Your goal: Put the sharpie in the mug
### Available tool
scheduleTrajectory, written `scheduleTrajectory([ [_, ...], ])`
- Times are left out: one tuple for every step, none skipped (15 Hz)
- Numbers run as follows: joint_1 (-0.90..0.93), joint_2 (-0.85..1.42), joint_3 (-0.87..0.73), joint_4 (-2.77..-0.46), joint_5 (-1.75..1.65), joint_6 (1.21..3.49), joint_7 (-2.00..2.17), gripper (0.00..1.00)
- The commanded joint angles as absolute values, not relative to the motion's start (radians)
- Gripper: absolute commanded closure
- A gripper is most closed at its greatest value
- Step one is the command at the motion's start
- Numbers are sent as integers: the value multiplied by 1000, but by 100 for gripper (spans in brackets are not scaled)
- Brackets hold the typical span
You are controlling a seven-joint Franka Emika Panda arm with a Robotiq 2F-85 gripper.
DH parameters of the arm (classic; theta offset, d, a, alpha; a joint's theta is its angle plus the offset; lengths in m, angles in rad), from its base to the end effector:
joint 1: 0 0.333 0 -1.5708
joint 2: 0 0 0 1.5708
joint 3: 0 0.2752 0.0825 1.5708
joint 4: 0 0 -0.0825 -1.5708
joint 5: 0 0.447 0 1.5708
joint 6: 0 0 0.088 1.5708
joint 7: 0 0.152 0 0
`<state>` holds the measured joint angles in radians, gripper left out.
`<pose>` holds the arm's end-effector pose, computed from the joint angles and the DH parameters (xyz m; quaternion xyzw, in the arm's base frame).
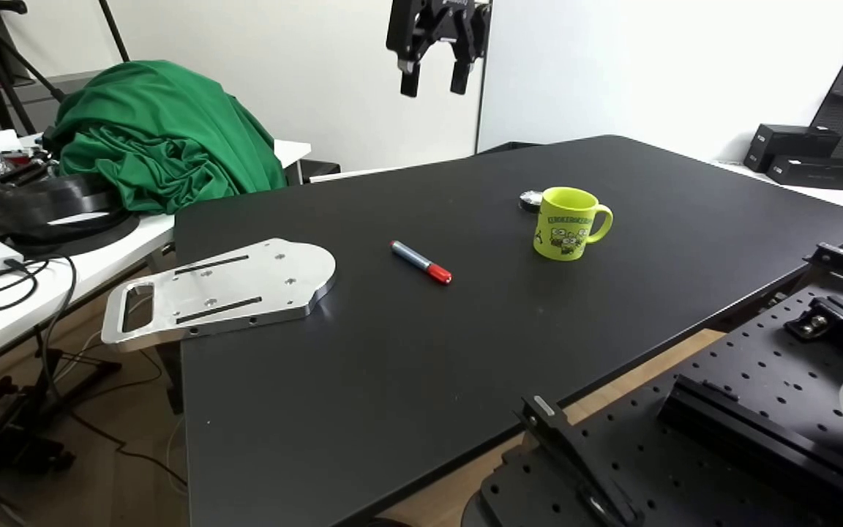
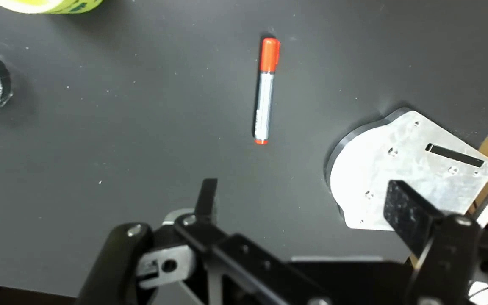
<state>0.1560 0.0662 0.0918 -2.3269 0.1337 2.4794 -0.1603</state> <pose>0.5479 0.1427 0.1872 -0.9864 -0.1519 -0.0410 0.0482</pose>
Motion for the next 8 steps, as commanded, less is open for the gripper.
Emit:
scheduleTrajectory([
  [159, 202, 121, -2256, 129, 2542, -29, 0],
  [164, 237, 123, -2244, 118, 2564, 14, 0],
  [181, 269, 110, -2234, 76, 2595, 114, 0],
  [191, 295, 102, -2220, 58, 2597, 162, 0],
  [204, 320, 91, -2209, 42, 2609, 229, 0],
  [218, 345, 76, -2198, 25, 2612, 294, 0],
  [231, 367, 64, -2189, 17, 2615, 349, 0],
  [246, 386, 49, -2188, 10, 2616, 403, 0],
])
